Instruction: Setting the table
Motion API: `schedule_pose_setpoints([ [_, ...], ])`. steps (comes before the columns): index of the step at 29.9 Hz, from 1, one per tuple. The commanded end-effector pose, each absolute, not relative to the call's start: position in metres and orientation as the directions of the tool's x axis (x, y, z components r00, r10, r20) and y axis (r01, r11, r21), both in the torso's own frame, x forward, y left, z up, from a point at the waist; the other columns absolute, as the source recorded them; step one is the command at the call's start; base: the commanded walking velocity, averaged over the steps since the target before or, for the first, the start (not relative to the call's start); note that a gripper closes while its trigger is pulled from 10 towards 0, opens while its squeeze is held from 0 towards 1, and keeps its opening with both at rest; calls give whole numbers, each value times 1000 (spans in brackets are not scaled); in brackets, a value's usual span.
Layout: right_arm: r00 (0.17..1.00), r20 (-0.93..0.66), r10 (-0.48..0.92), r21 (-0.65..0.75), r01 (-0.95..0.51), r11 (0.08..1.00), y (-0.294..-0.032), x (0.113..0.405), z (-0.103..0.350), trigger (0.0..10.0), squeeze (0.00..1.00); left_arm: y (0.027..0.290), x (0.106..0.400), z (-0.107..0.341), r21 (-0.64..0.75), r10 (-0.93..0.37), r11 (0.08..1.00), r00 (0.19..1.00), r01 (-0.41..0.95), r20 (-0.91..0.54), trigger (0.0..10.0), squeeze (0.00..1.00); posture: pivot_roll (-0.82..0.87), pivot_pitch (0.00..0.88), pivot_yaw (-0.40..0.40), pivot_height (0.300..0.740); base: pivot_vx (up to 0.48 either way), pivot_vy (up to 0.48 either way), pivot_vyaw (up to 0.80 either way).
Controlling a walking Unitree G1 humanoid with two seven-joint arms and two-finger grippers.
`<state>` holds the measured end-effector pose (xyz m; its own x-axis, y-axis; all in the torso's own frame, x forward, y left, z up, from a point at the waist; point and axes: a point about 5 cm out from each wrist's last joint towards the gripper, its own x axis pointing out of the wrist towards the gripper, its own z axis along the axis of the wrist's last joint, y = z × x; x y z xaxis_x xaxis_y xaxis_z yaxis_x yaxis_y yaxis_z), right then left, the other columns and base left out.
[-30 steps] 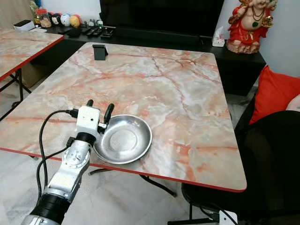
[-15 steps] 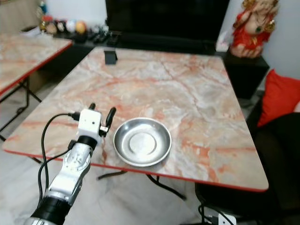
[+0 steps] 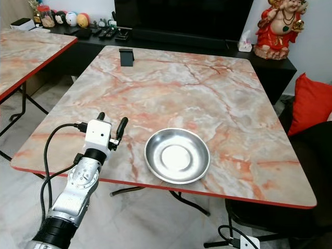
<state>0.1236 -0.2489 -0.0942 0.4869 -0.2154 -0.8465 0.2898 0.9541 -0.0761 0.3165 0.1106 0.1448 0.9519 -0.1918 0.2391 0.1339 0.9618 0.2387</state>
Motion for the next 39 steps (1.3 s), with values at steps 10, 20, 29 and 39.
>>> schedule_pose_setpoints([
  [10, 499, -841, -211, -69, 287, 955, -247, 128, -94, 10000, 0, 118, 317, 149, 254, -183, 960, 949, 117, 256, 10000, 0, 62, 0, -37, 740, 0, 385, 0],
  [20, 502, -840, -208, -65, 288, 955, -245, 129, -93, 10000, 0, 118, 317, 151, 254, -183, 960, 949, 116, 259, 10000, 0, 68, 0, -37, 740, 0, 395, 0],
  [29, 507, -837, -206, -55, 297, 953, -244, 131, -93, 10000, 0, 121, 318, 153, 265, -177, 958, 948, 105, 264, 10000, 0, 96, 0, -39, 740, 0, 396, 0],
  [39, 510, -837, -201, -53, 289, 956, -244, 132, -92, 10000, 0, 129, 318, 154, 268, -138, 961, 954, 64, 267, 10000, 0, 127, 0, -57, 740, 0, 394, 0],
])
